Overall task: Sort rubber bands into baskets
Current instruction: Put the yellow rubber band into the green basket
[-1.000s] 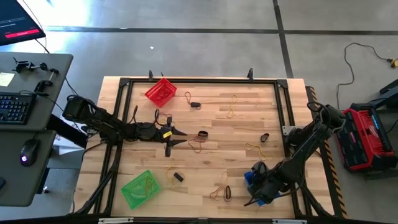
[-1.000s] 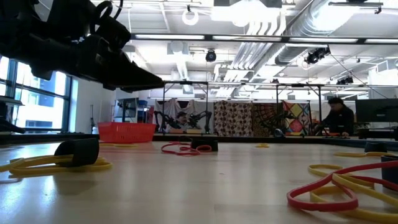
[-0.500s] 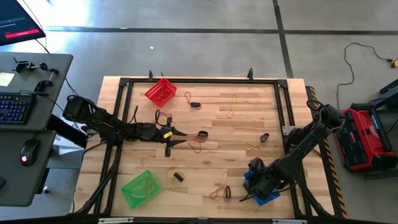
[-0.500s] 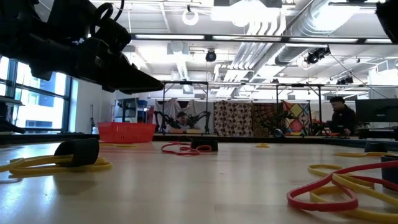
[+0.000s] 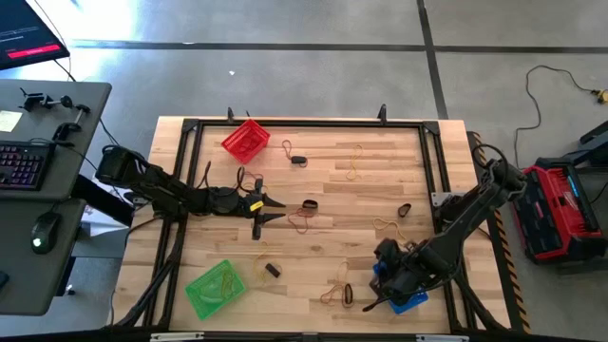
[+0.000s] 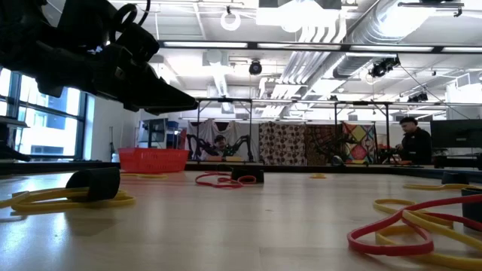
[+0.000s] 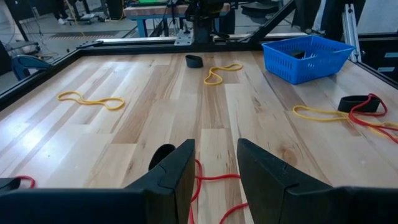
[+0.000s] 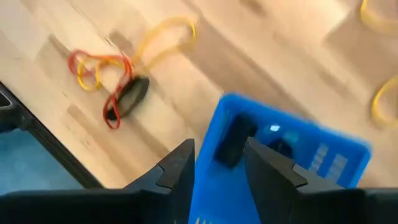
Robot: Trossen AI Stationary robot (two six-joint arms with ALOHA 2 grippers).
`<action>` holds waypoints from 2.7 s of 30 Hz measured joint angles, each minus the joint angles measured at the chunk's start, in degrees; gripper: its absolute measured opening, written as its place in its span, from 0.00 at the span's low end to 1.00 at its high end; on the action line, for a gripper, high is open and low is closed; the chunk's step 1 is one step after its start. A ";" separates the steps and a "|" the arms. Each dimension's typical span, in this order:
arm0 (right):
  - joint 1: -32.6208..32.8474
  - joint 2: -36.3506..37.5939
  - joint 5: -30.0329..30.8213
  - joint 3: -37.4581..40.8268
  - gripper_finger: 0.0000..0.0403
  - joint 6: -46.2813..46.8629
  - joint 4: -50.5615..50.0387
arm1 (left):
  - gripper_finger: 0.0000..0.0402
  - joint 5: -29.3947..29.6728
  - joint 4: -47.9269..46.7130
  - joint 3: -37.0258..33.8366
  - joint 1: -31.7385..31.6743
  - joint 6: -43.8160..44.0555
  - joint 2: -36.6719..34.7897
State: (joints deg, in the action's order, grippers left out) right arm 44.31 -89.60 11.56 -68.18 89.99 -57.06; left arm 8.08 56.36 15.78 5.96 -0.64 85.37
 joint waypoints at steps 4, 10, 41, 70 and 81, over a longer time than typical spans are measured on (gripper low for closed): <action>-1.58 0.02 6.02 -1.29 0.32 -7.28 -0.57 | 0.28 0.00 0.02 0.01 -0.02 0.00 -0.01; -8.30 0.02 20.48 -1.32 0.32 -20.82 -0.50 | 0.28 0.00 0.02 0.01 -0.04 -0.02 -0.01; -57.75 -16.54 22.54 -1.34 0.49 -25.85 9.07 | 0.28 -0.02 0.05 0.01 -0.04 1.51 -0.01; -64.60 -22.23 14.83 -1.34 0.29 -31.01 15.75 | 0.28 -0.50 -1.31 0.01 0.42 3.58 -0.03; -64.75 -22.48 14.05 -0.43 0.29 -31.55 18.71 | 0.28 -0.48 -1.55 0.01 0.52 3.08 -0.03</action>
State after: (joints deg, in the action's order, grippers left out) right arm -20.44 -112.08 25.61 -68.61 58.43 -38.35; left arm 7.60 54.81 15.79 6.48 2.43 85.34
